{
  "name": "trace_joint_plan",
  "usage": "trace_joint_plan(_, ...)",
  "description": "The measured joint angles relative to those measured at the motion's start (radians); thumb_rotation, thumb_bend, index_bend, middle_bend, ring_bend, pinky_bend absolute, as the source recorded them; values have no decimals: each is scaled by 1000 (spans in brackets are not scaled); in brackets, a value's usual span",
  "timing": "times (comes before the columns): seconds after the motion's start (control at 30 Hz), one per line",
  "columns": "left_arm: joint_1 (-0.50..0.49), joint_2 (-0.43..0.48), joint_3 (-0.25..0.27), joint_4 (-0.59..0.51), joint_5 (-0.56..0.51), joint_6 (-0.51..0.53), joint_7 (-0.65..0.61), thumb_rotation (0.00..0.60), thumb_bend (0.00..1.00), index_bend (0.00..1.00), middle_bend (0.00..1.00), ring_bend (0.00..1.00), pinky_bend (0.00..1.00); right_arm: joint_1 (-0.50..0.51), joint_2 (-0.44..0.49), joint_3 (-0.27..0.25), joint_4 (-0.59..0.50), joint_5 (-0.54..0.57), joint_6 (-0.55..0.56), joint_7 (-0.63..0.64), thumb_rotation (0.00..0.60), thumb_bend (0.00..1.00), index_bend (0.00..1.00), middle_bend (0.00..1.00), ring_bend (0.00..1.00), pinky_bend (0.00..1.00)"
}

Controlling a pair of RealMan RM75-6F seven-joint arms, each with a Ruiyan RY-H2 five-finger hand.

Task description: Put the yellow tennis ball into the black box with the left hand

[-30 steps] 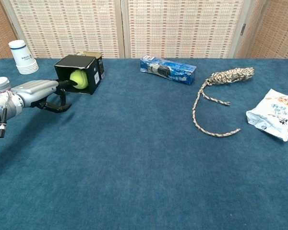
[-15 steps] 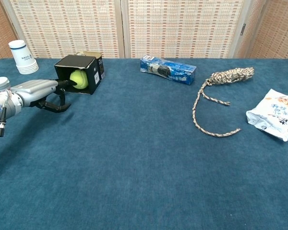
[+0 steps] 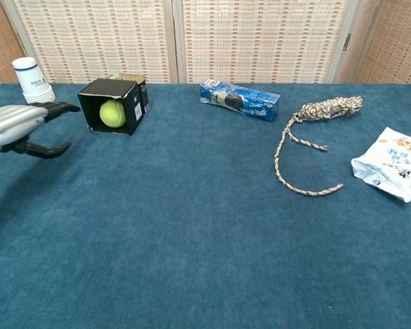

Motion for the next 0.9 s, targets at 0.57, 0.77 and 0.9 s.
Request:
trace_joint_plan(0.57, 544, 285, 64, -482, 69, 785, 7, 600, 675, 1000, 1000, 919, 938, -42, 14, -49, 40, -130, 128, 84, 543, 0, 0, 0, 0, 0)
trace_joint_plan(0.77, 582, 289, 110, -438, 99, 740, -19, 600, 688, 1000, 1000, 921, 937, -36, 11, -53, 42, -138, 118, 71, 543, 0, 0, 0, 0, 0)
trace_joint_plan(0.9, 601, 284, 114, -424, 132, 756, -20, 600, 691, 1000, 1000, 920, 935, -30, 10, -55, 40, -137, 105, 65, 544, 0, 0, 0, 0, 0)
